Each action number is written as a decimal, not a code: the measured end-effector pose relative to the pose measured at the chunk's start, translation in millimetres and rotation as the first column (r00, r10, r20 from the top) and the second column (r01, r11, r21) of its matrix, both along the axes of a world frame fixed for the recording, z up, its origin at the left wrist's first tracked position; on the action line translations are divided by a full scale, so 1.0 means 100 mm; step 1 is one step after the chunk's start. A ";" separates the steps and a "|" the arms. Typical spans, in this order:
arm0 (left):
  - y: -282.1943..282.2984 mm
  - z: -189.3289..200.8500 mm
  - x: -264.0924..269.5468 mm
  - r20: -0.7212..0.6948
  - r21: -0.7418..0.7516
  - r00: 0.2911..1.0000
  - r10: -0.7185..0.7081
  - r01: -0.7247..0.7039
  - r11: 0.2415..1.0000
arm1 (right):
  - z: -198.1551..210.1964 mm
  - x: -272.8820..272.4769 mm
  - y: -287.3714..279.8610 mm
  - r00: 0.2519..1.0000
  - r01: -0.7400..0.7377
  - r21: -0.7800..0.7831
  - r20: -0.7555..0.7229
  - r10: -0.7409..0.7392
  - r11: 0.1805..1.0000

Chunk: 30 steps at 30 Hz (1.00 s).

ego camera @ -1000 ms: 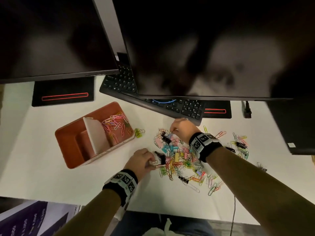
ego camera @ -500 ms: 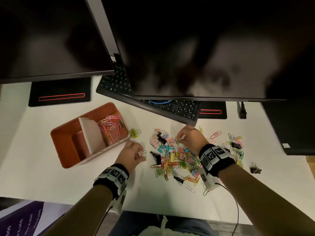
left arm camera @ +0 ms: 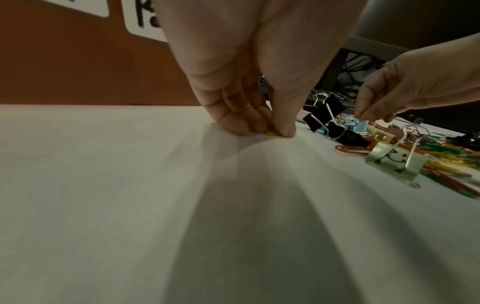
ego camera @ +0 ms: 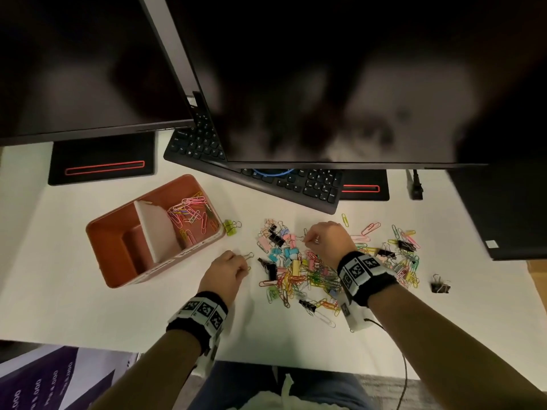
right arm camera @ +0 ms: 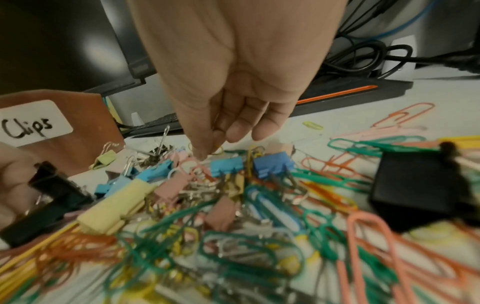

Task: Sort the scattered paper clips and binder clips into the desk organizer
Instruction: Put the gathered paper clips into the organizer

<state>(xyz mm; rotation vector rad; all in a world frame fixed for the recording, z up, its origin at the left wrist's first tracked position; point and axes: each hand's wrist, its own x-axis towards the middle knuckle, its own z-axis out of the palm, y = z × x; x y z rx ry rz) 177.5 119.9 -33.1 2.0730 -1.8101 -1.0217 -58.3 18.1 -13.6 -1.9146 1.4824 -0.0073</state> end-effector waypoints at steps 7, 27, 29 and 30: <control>-0.03 -0.04 0.01 -0.028 0.043 0.999 0.030 -0.028 0.999 | 0.25 -0.34 -0.03 0.989 0.133 0.025 0.061 -0.134 0.991; 0.06 -0.02 -0.35 -0.044 -0.048 0.974 -0.223 0.220 0.974 | 0.02 -0.09 0.30 0.993 -0.053 -0.018 -0.108 0.050 0.998; 0.02 -0.02 -0.36 -0.031 -0.005 0.978 -0.205 0.205 0.979 | 0.02 -0.08 0.29 0.990 -0.069 -0.051 -0.124 0.062 0.996; 0.00 -0.02 -0.35 -0.035 0.014 0.980 -0.197 0.198 0.980 | 0.01 -0.08 0.28 0.991 -0.071 -0.070 -0.115 0.063 0.995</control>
